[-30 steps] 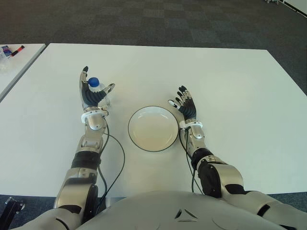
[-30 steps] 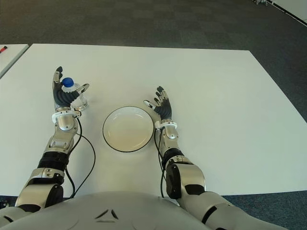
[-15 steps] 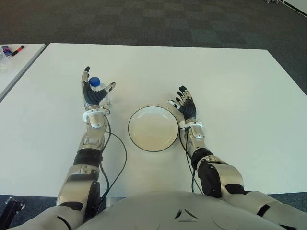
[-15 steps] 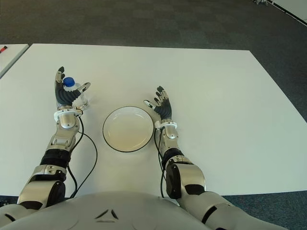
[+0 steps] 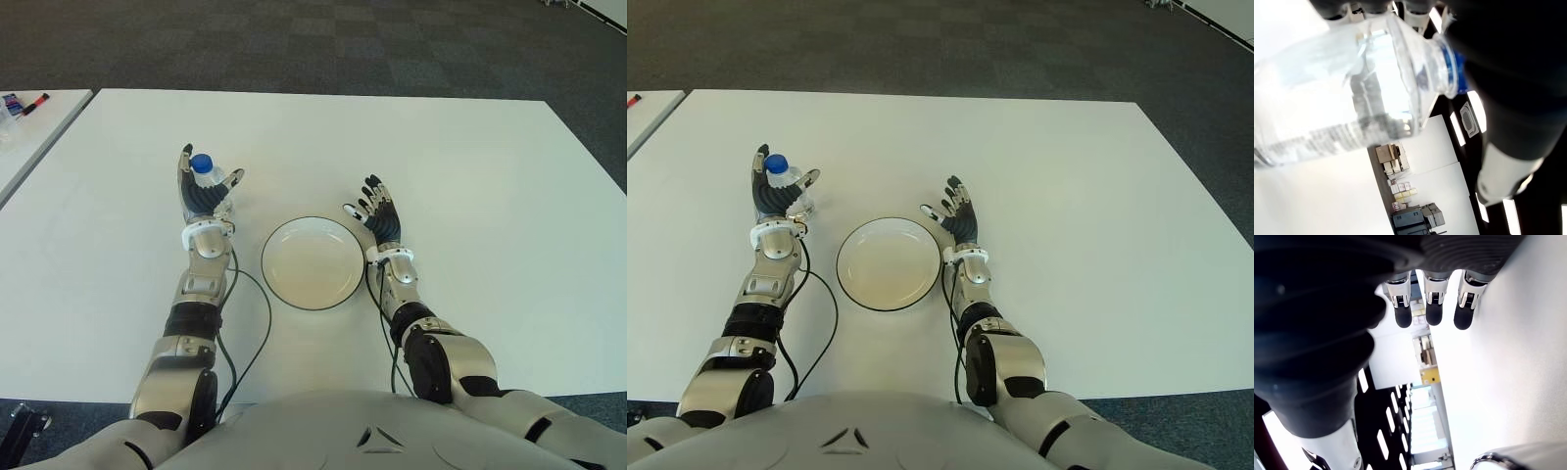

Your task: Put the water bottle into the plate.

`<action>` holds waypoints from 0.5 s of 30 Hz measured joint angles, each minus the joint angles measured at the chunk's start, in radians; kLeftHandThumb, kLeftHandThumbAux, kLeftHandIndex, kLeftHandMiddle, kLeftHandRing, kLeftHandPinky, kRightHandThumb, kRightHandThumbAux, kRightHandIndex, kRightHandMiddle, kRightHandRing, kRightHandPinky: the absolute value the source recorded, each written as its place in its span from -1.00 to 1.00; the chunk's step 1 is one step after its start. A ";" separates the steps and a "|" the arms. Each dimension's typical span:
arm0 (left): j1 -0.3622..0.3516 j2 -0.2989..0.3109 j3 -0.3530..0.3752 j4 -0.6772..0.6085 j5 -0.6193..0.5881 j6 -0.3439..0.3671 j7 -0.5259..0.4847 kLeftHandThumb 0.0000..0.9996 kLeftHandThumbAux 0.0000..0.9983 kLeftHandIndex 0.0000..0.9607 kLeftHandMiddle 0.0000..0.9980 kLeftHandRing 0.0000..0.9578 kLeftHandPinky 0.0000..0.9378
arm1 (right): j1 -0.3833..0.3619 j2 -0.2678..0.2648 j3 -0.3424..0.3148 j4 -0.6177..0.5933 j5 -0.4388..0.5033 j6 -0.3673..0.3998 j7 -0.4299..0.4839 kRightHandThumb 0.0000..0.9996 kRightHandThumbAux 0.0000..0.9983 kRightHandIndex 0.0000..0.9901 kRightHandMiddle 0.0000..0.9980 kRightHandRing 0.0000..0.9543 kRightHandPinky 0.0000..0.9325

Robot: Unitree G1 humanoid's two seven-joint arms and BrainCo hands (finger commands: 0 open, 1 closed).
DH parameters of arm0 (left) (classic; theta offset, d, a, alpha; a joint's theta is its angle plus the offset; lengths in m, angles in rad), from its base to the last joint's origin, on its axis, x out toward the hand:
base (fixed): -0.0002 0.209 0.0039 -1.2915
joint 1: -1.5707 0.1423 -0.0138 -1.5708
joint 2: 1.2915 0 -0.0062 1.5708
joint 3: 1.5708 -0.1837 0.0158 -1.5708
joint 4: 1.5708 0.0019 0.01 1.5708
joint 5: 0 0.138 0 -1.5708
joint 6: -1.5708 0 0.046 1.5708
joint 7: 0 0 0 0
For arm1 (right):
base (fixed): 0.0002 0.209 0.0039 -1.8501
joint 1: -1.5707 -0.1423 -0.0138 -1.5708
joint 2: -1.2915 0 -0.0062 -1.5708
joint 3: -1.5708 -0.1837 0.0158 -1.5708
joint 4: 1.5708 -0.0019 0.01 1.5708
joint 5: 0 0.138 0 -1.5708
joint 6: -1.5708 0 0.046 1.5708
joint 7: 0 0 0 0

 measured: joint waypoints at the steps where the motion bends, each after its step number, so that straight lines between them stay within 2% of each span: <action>1: 0.000 -0.002 0.000 -0.004 0.000 0.011 0.000 -1.00 0.49 -0.88 -0.89 -0.96 -1.00 | 0.000 0.000 0.000 0.000 0.000 0.000 0.001 -0.93 0.77 -0.88 -0.89 -0.89 -0.77; 7: 0.000 -0.003 -0.005 -0.018 0.005 0.057 0.000 -1.00 0.45 -0.90 -0.89 -0.97 -1.00 | 0.000 0.000 -0.001 0.000 0.001 0.003 0.003 -0.92 0.76 -0.87 -0.89 -0.89 -0.77; 15: -0.025 0.043 -0.013 0.127 0.050 0.069 0.002 -1.00 0.43 -0.89 -0.90 -0.97 -1.00 | 0.000 0.001 -0.002 -0.001 0.006 0.008 0.007 -0.90 0.74 -0.88 -0.89 -0.90 -0.79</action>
